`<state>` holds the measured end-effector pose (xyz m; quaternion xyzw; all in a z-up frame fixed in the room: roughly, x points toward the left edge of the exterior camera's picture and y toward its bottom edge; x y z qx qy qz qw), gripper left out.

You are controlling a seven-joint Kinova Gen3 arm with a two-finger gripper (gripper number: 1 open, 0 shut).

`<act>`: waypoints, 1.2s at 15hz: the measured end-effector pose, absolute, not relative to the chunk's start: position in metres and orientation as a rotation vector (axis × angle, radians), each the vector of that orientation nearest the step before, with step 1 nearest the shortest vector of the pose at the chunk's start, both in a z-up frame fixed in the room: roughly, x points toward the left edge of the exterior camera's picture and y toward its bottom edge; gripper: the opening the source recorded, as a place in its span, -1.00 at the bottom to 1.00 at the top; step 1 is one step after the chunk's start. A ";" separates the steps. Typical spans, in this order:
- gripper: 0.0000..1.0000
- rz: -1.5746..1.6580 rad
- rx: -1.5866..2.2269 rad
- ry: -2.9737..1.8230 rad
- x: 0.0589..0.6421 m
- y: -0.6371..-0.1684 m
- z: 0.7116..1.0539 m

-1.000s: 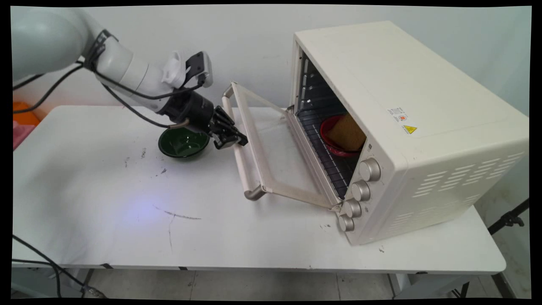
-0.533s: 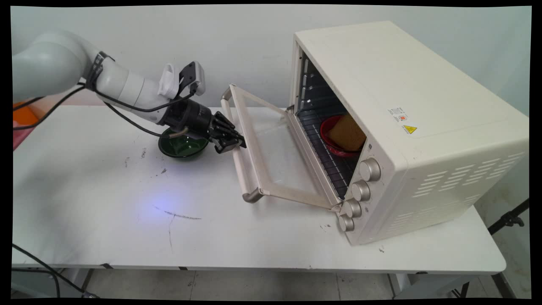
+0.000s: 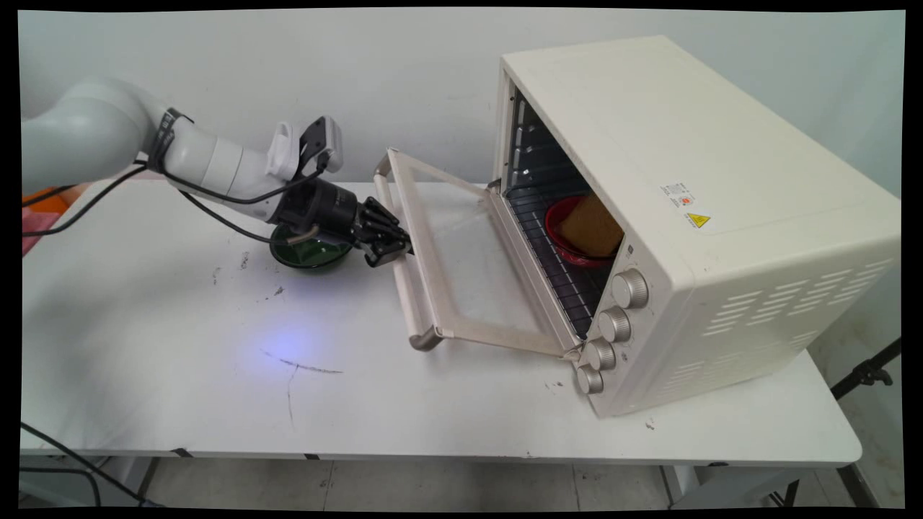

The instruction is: Open the oven

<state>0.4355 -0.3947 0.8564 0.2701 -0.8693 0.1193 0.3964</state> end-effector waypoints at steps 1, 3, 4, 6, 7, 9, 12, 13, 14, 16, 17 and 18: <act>-1.00 0.300 0.682 -2.202 0.437 -0.394 0.854; -1.00 0.297 0.677 -2.201 0.438 -0.393 0.849; -1.00 0.296 0.675 -2.201 0.439 -0.393 0.847; -1.00 0.295 0.671 -2.199 0.441 -0.392 0.843; -1.00 0.294 0.669 -2.199 0.442 -0.391 0.841; -1.00 0.290 0.666 -2.202 0.445 -0.389 0.836; -1.00 0.286 0.664 -2.206 0.450 -0.385 0.831; -1.00 0.285 0.663 -2.207 0.451 -0.383 0.830; -1.00 0.283 0.661 -2.209 0.453 -0.382 0.829; -1.00 0.280 0.657 -2.212 0.457 -0.377 0.829; -1.00 0.281 0.654 -2.212 0.460 -0.374 0.829; -1.00 0.282 0.653 -2.210 0.463 -0.371 0.831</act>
